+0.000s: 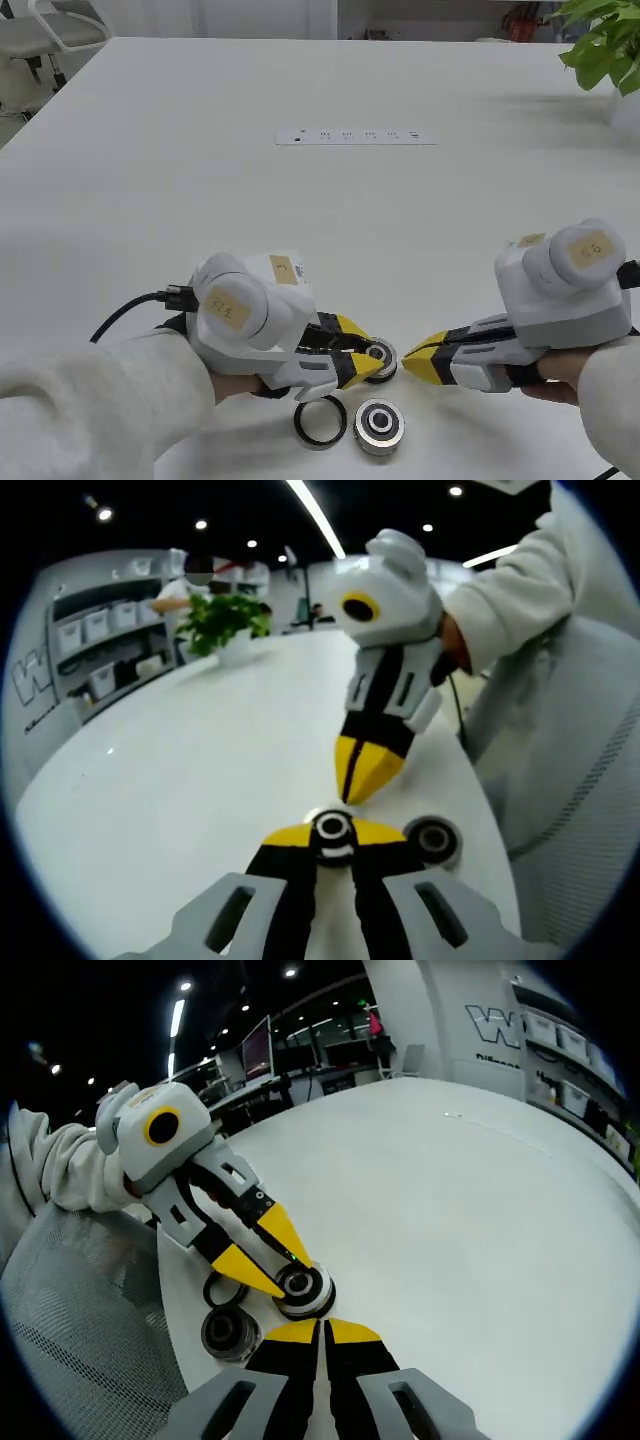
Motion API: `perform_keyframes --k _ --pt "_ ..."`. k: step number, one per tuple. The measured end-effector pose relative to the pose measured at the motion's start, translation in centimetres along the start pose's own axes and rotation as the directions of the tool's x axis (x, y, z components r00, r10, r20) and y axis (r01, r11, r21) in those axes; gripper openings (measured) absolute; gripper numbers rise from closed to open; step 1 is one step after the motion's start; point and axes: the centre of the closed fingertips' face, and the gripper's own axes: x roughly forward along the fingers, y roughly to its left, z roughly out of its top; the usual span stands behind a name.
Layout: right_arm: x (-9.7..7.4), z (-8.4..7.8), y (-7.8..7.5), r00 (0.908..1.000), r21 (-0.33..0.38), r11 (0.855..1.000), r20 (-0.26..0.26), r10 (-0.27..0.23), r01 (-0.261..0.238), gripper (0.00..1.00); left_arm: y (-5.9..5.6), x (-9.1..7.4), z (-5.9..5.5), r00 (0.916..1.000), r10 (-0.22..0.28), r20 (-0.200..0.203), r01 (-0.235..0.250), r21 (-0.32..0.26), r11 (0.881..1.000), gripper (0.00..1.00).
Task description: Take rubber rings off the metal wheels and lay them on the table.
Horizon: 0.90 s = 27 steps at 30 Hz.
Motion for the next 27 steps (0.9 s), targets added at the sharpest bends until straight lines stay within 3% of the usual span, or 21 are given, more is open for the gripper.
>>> perform_keyframes --k 3,8,13,20,22,23,24,27 --pt "0.3 0.1 0.7 0.9996 -0.021 0.999 0.002 0.027 -0.027 0.11 0.0 0.0 0.0 1.0000 -0.003 0.000 0.003 0.000 1.000 0.13" --pt "0.8 0.2 0.6 0.9999 -0.056 0.998 0.004 0.010 -0.010 0.20 0.0 -0.1 0.0 1.0000 -0.005 0.001 0.005 0.000 1.000 0.13" --pt "1.4 0.4 0.9 0.9999 -0.077 0.997 0.016 0.002 -0.001 0.23 0.0 -0.1 -0.1 1.0000 -0.006 0.000 0.006 0.001 1.000 0.13" --pt "1.0 0.4 1.1 0.9999 -0.109 0.994 0.004 0.012 -0.012 0.16 0.0 -0.1 -0.1 1.0000 -0.003 -0.001 0.003 0.000 1.000 0.13" --pt "0.8 0.2 1.0 0.9999 -0.146 0.989 -0.009 0.008 -0.009 0.10 0.1 -0.2 -0.1 1.0000 0.000 -0.002 0.000 -0.002 1.000 0.13" --pt "0.6 -0.1 0.1 0.9986 -0.157 0.987 -0.019 -0.050 0.046 0.00 0.2 -0.2 -0.1 1.0000 0.000 -0.003 0.000 -0.008 1.000 0.13" --pt "0.9 0.1 0.9 1.0000 -0.156 0.988 -0.006 0.004 -0.004 0.00 0.2 -0.2 -0.1 1.0000 -0.001 -0.001 0.001 -0.011 1.000 0.13" --pt "0.9 0.1 0.7 0.9999 -0.151 0.989 -0.010 -0.012 0.011 0.00 0.2 -0.2 -0.1 1.0000 0.000 -0.003 0.000 -0.010 1.000 0.13"
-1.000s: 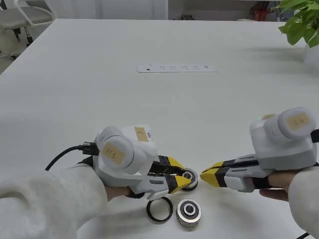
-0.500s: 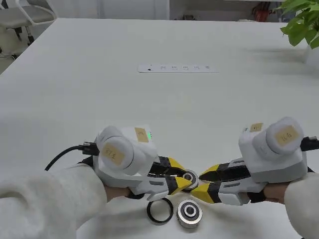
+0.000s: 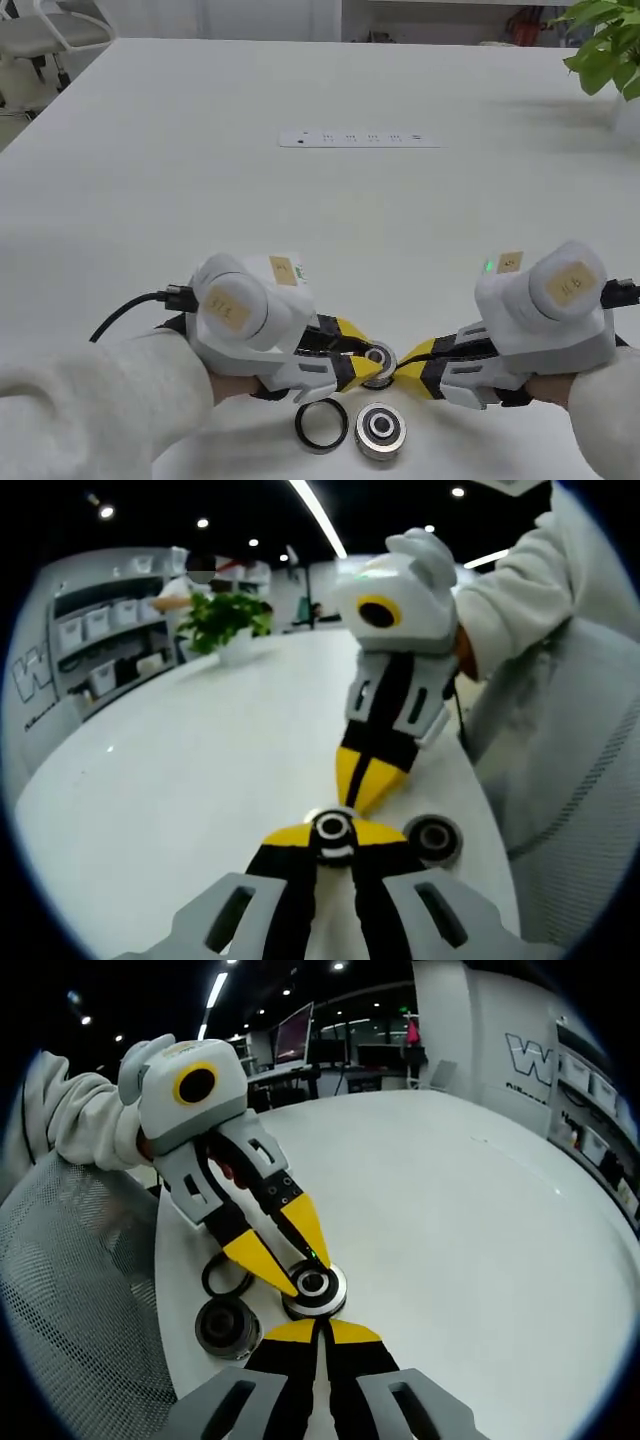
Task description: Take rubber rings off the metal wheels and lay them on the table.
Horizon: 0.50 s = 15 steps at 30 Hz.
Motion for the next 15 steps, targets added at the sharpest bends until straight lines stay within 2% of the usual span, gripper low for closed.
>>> perform_keyframes --k 3,7,9,11,13,15 --pt "0.0 0.0 -0.2 0.9999 0.035 0.999 -0.008 -0.009 0.009 0.00 0.0 0.0 0.0 1.0000 0.000 0.000 0.000 0.001 1.000 0.13" --pt "-0.1 0.1 -0.7 0.9995 0.121 0.992 -0.025 -0.019 0.022 0.00 0.1 0.0 0.0 1.0000 0.003 -0.001 -0.003 0.002 1.000 0.13" --pt "-0.4 0.2 -0.9 0.9998 0.148 0.989 -0.003 -0.018 0.018 0.00 0.1 -0.1 0.0 1.0000 0.003 -0.001 -0.003 0.002 1.000 0.13" --pt "-0.7 0.3 -1.2 0.9995 0.198 0.980 0.010 -0.031 0.029 0.00 0.1 -0.1 0.0 1.0000 0.003 -0.001 -0.003 0.003 1.000 0.13" --pt "-0.9 0.8 -1.4 0.9985 0.244 0.970 0.046 -0.030 0.018 0.00 0.1 -0.1 0.0 1.0000 0.003 -0.002 -0.003 0.002 1.000 0.13" --pt "-1.0 1.2 -1.2 0.9976 0.239 0.971 0.066 -0.022 0.006 0.00 0.1 -0.1 0.0 1.0000 0.003 -0.003 -0.003 0.003 1.000 0.13"
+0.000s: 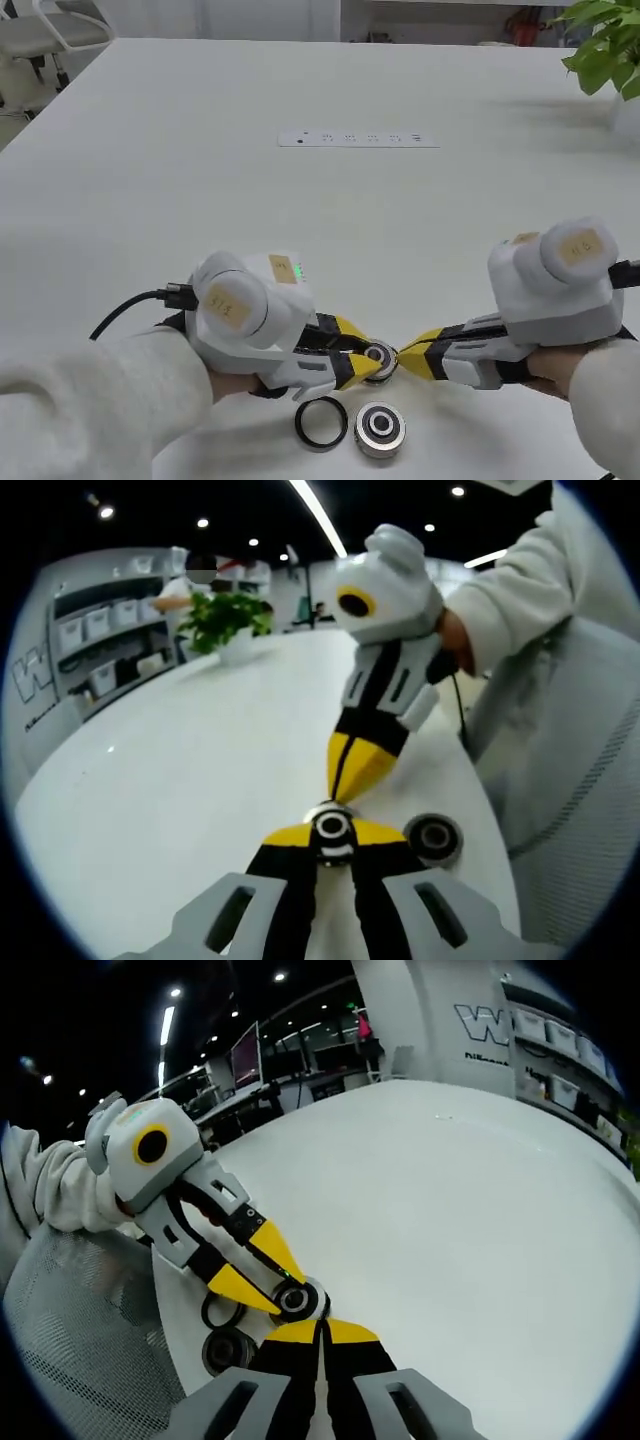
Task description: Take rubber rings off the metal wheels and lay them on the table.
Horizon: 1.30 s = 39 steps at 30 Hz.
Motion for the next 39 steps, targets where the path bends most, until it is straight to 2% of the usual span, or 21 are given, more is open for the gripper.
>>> perform_keyframes --k 2,3,4,6,18,30,31,33,35,39 --pt "0.1 0.0 0.2 0.9999 -0.005 1.000 -0.011 -0.001 0.001 0.00 0.0 0.0 0.0 1.0000 -0.001 -0.001 0.001 0.001 1.000 0.13" --pt "0.0 0.2 0.7 0.9995 0.029 0.999 0.001 0.030 -0.030 0.00 0.0 0.0 0.0 1.0000 -0.001 -0.002 0.001 0.004 1.000 0.13" --pt "0.0 0.1 0.6 0.9997 0.056 0.998 -0.011 0.022 -0.022 0.00 0.0 0.0 0.0 1.0000 -0.002 -0.004 0.002 0.007 1.000 0.13" --pt "0.1 0.1 0.6 0.9997 0.030 0.999 -0.013 0.020 -0.020 0.00 0.0 0.0 0.0 1.0000 -0.001 -0.006 0.001 0.009 1.000 0.13" --pt "0.1 0.5 1.4 0.9990 0.054 0.998 -0.007 0.044 -0.043 0.00 -0.1 0.0 0.0 1.0000 -0.003 -0.007 0.003 0.011 1.000 0.13" --pt "0.4 0.9 2.1 0.9982 0.028 0.998 0.005 0.061 -0.061 0.00 -0.1 0.0 0.0 1.0000 -0.002 -0.002 0.002 0.005 1.000 0.13" --pt "0.4 1.0 2.1 0.9980 0.033 0.998 0.008 0.062 -0.062 0.00 -0.1 0.0 0.0 1.0000 -0.002 0.000 0.002 0.003 1.000 0.13" --pt "0.2 1.8 2.1 0.9966 0.049 0.997 0.052 0.064 -0.066 0.00 -0.1 0.0 0.0 1.0000 -0.001 0.000 0.001 0.000 1.000 0.14" --pt "0.2 1.8 1.7 0.9980 0.049 0.998 0.045 0.044 -0.046 0.00 -0.1 0.0 0.0 1.0000 0.003 -0.003 -0.003 -0.003 1.000 0.14" --pt "0.2 1.1 1.4 0.9990 0.067 0.997 0.024 0.038 -0.040 0.00 -0.1 0.0 0.0 1.0000 -0.005 -0.003 0.005 -0.012 1.000 0.14"
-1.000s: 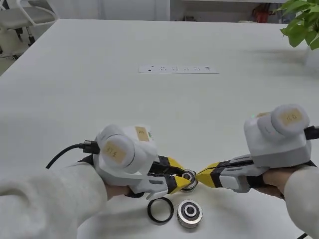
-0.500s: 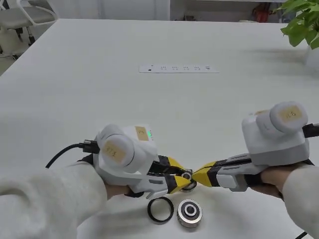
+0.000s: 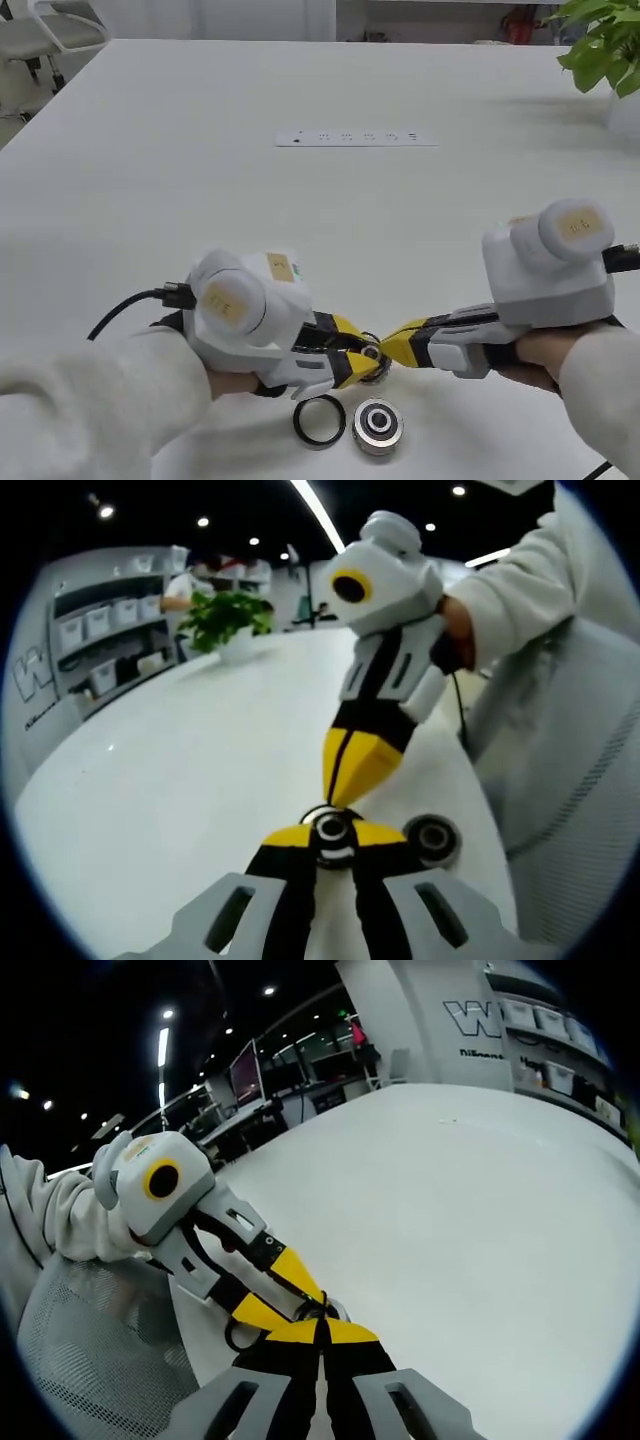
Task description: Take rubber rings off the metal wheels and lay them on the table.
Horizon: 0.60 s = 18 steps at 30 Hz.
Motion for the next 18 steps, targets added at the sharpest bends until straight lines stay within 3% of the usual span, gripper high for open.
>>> perform_keyframes --k 5,9,13,18 --pt "0.0 0.2 0.3 1.0000 0.018 1.000 0.006 0.003 -0.003 0.00 0.0 -0.4 0.0 0.9997 -0.019 -0.016 0.019 0.009 1.000 0.14" --pt "-0.1 0.2 0.2 0.9999 0.028 1.000 0.010 0.004 -0.004 0.00 -1.0 -1.2 -0.2 0.9953 -0.089 -0.038 0.090 0.010 0.996 0.22" --pt "-0.3 0.5 0.1 0.9997 0.040 0.999 0.024 0.000 -0.001 0.00 -1.3 -2.1 0.5 0.9929 -0.113 -0.037 0.115 0.045 0.992 0.23" --pt "-0.7 1.0 0.0 0.9986 0.074 0.997 0.053 -0.002 -0.002 0.00 -1.3 -3.5 1.9 0.9922 -0.124 -0.013 0.124 0.045 0.991 0.34"
